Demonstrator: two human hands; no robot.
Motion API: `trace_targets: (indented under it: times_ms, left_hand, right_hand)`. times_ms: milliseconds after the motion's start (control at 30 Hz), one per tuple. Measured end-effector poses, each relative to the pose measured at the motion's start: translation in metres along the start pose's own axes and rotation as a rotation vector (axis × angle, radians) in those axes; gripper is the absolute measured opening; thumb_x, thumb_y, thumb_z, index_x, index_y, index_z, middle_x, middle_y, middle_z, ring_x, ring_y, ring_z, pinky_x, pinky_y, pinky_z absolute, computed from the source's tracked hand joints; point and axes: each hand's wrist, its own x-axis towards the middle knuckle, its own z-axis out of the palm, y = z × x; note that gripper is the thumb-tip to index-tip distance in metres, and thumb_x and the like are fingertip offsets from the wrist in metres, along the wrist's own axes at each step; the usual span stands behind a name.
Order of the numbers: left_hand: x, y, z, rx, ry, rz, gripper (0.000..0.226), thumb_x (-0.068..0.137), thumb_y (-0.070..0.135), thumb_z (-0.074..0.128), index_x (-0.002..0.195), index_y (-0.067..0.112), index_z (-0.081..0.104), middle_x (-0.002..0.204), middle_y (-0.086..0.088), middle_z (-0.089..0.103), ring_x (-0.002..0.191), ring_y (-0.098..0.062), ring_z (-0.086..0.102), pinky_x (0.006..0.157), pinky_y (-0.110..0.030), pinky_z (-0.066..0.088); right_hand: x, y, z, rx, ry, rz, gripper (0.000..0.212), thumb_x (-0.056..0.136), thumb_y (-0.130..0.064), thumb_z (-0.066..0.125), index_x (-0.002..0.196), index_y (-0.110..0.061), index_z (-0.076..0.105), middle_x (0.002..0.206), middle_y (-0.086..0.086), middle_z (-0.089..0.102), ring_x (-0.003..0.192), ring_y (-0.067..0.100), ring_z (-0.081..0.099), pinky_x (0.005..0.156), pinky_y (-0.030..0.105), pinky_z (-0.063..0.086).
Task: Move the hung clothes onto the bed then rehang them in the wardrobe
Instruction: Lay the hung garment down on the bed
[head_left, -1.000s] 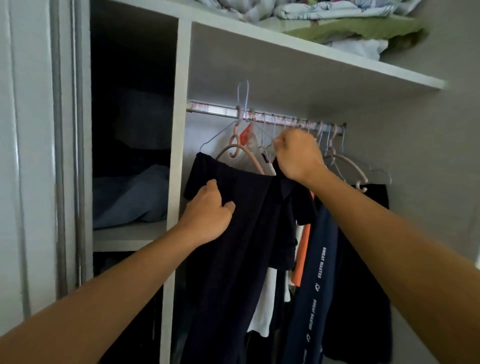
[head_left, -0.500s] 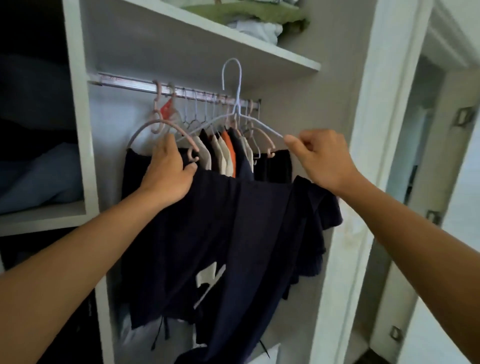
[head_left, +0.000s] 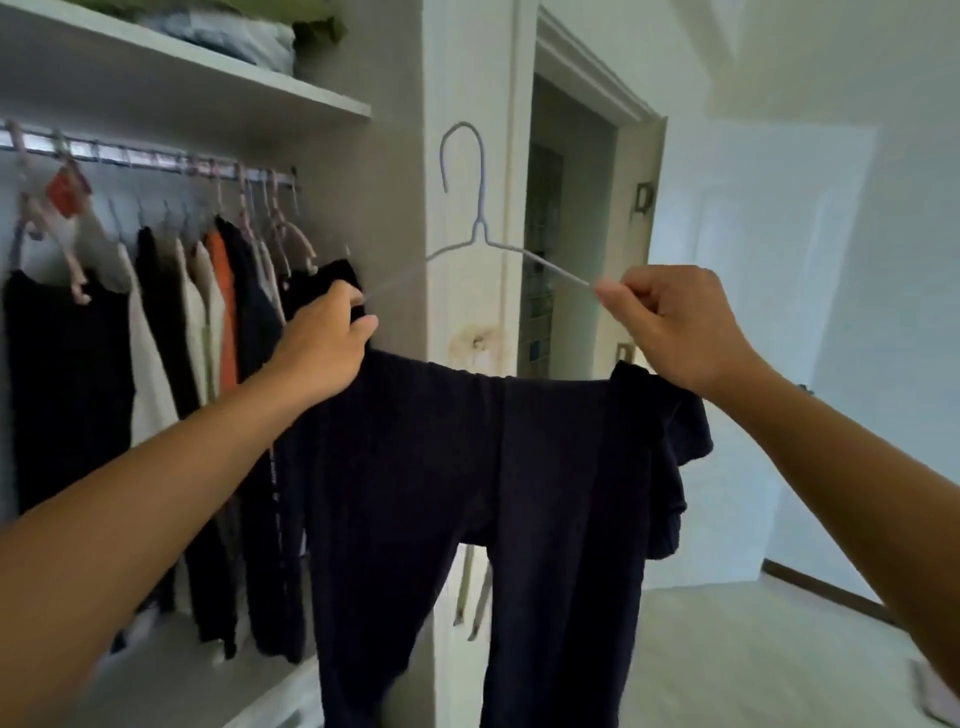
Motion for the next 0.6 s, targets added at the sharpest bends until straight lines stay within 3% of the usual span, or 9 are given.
trace_targets:
  times_ms: [100, 200, 333, 433, 600]
  left_hand:
    - [-0.014, 0.053, 0.028, -0.076, -0.008, 0.099, 0.014, 0.102, 0.022, 0.045, 0.098, 0.02, 0.058, 0.095, -0.002, 0.065, 0.088, -0.024, 0.061, 0.072, -0.038, 0.047]
    - [-0.031, 0.108, 0.055, -0.217, -0.041, 0.201, 0.014, 0.101, 0.023, 0.049, 0.09, 0.022, 0.058, 0.078, 0.002, 0.062, 0.072, -0.021, 0.06, 0.064, -0.038, 0.05]
    - [-0.051, 0.18, 0.085, -0.427, -0.056, 0.315, 0.01, 0.1, 0.022, 0.053, 0.095, 0.018, 0.062, 0.078, 0.001, 0.063, 0.073, -0.013, 0.058, 0.062, -0.024, 0.045]
    - [-0.062, 0.228, 0.108, -0.586, -0.085, 0.367, 0.011, 0.098, 0.022, 0.056, 0.096, 0.018, 0.066, 0.082, 0.0, 0.065, 0.079, -0.011, 0.06, 0.071, -0.026, 0.05]
    - [-0.081, 0.308, 0.151, -0.786, -0.218, 0.449, 0.007, 0.096, 0.025, 0.06, 0.096, 0.025, 0.067, 0.079, 0.003, 0.065, 0.079, -0.012, 0.062, 0.074, -0.027, 0.051]
  right_hand:
    - [-0.038, 0.019, -0.055, -0.075, -0.013, 0.084, 0.048, 0.1, -0.034, 0.054, 0.054, -0.025, 0.043, 0.047, -0.009, 0.038, 0.044, 0.007, 0.039, 0.05, 0.013, 0.032]
    - [-0.071, 0.04, -0.106, -0.181, -0.022, 0.167, 0.042, 0.099, -0.032, 0.055, 0.059, -0.021, 0.052, 0.047, -0.009, 0.042, 0.046, 0.006, 0.044, 0.052, 0.011, 0.033]
    - [-0.109, 0.065, -0.173, -0.274, -0.033, 0.298, 0.03, 0.099, -0.03, 0.055, 0.078, -0.011, 0.063, 0.059, 0.003, 0.059, 0.058, 0.02, 0.059, 0.06, 0.028, 0.047]
    - [-0.135, 0.077, -0.217, -0.312, -0.001, 0.38, 0.024, 0.099, -0.023, 0.056, 0.08, -0.012, 0.065, 0.059, -0.002, 0.061, 0.054, 0.009, 0.06, 0.056, 0.013, 0.045]
    - [-0.175, 0.092, -0.276, -0.412, 0.06, 0.521, 0.02, 0.098, -0.012, 0.052, 0.095, -0.021, 0.069, 0.074, -0.013, 0.068, 0.064, 0.009, 0.061, 0.06, 0.01, 0.045]
